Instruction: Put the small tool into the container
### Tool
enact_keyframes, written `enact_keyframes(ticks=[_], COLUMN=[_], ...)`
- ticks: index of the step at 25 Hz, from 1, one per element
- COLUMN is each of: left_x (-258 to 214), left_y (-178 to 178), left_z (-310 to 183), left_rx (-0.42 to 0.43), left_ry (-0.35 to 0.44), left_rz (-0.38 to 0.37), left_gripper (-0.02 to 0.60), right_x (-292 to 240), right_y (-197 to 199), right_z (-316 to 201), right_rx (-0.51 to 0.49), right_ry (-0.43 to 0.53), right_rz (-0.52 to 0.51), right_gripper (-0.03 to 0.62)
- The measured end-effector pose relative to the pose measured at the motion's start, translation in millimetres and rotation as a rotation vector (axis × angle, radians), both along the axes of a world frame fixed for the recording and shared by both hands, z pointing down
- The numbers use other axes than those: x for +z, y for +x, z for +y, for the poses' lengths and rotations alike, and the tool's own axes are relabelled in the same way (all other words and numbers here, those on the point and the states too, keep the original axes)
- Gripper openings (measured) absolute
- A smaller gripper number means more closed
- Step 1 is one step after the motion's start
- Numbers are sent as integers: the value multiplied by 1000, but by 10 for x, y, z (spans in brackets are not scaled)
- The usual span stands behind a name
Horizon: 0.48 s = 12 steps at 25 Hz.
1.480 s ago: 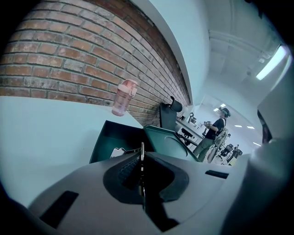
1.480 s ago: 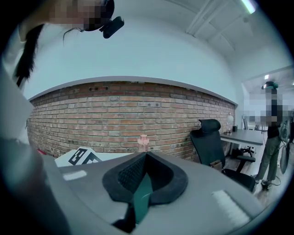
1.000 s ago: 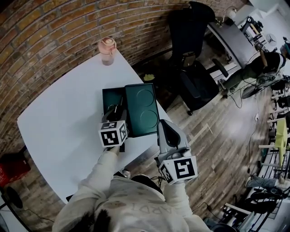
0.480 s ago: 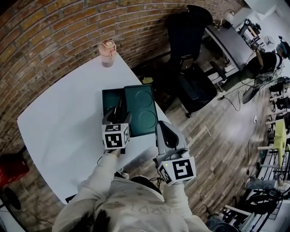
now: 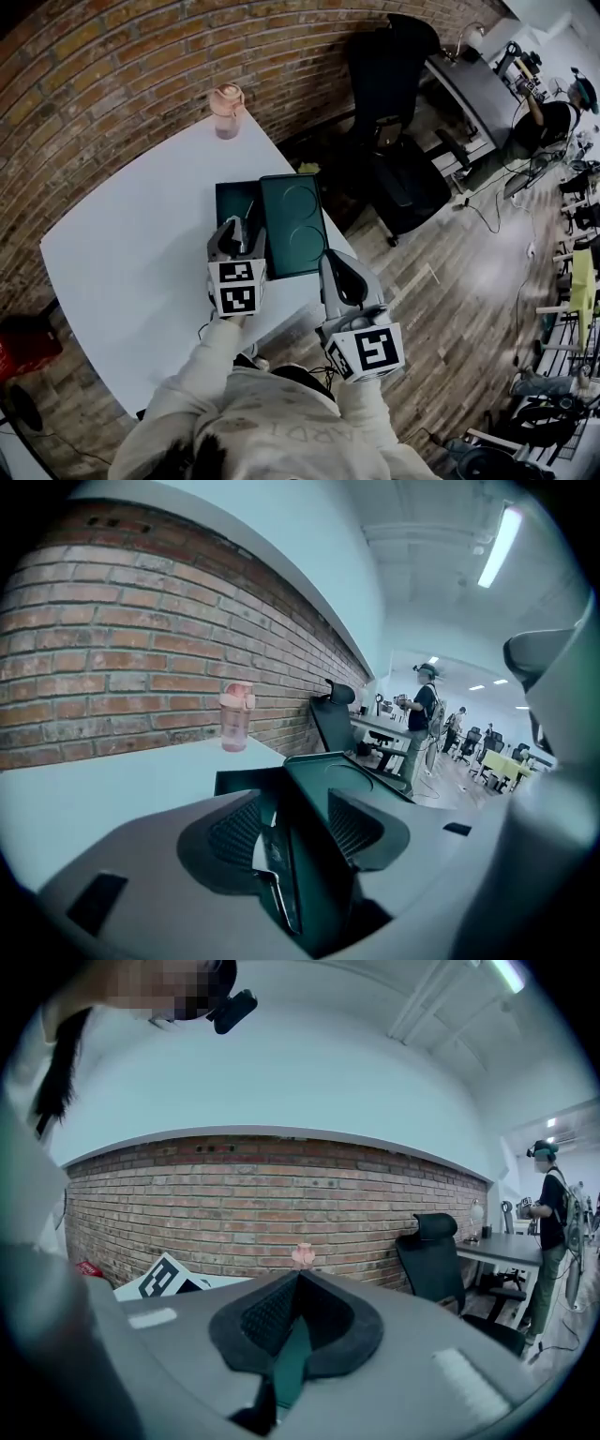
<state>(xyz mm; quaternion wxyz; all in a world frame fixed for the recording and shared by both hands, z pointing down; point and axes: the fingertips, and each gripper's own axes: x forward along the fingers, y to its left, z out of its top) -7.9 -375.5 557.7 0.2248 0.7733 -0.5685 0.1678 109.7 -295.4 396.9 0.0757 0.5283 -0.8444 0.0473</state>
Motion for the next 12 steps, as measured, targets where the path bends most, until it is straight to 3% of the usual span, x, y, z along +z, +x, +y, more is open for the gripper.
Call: enact_keyframes(ticks=[3,5,12], left_x=[-166,-256,-565], left_y=[-45,-77,-164], left_z=[73,133,384], left_rx=[6,17,38], left_ry=[60,95,173], left_rz=[-33,-53,-37], left_gripper=[81,22,6], right_x=[-11,-12,-38], right_y=[-25,-44,-69], right_z=[40,73,218], right_rx=[-13,-19,-35], right_ry=[6,11,25], right_rz=[-3,-8,-15], right_gripper=[11,11,11])
